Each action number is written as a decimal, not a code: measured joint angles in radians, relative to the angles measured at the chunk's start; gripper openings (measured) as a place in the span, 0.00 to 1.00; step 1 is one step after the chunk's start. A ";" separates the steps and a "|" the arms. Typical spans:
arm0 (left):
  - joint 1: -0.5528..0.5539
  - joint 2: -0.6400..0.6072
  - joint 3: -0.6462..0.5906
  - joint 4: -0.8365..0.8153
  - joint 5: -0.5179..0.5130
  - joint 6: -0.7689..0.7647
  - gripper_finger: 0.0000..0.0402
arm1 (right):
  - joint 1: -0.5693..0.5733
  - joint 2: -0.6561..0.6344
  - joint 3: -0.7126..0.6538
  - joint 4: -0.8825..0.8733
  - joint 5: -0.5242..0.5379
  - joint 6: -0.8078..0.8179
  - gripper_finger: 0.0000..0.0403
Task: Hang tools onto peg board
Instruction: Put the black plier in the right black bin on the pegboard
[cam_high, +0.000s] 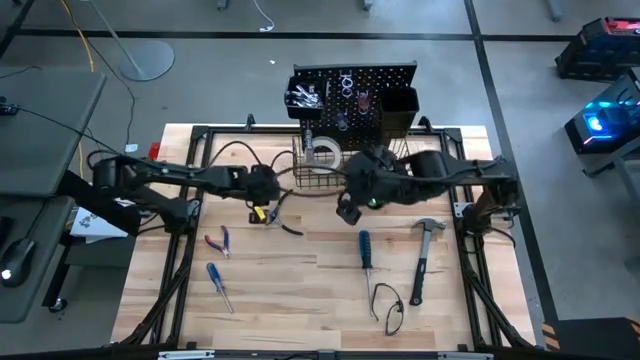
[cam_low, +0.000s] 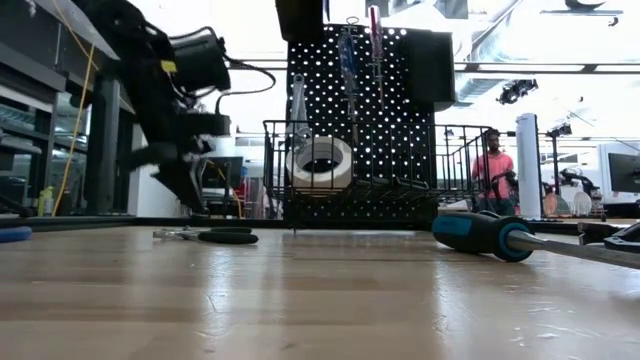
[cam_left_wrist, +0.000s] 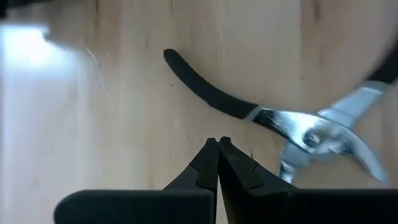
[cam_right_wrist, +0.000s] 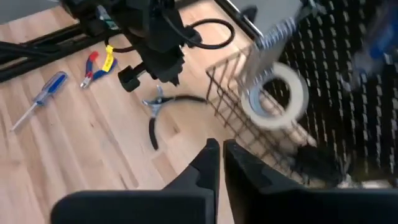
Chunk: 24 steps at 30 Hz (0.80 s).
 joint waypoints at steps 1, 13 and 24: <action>0.000 0.025 0.000 0.010 -0.001 -0.007 0.00 | 0.013 0.000 0.000 -0.023 0.014 0.047 0.02; -0.070 0.135 0.002 0.031 -0.006 -0.222 0.00 | 0.152 -0.002 -0.012 -0.132 0.109 0.356 0.00; -0.362 0.168 0.000 0.315 0.127 -0.518 0.00 | 0.177 -0.002 -0.209 -0.004 -0.088 0.301 0.00</action>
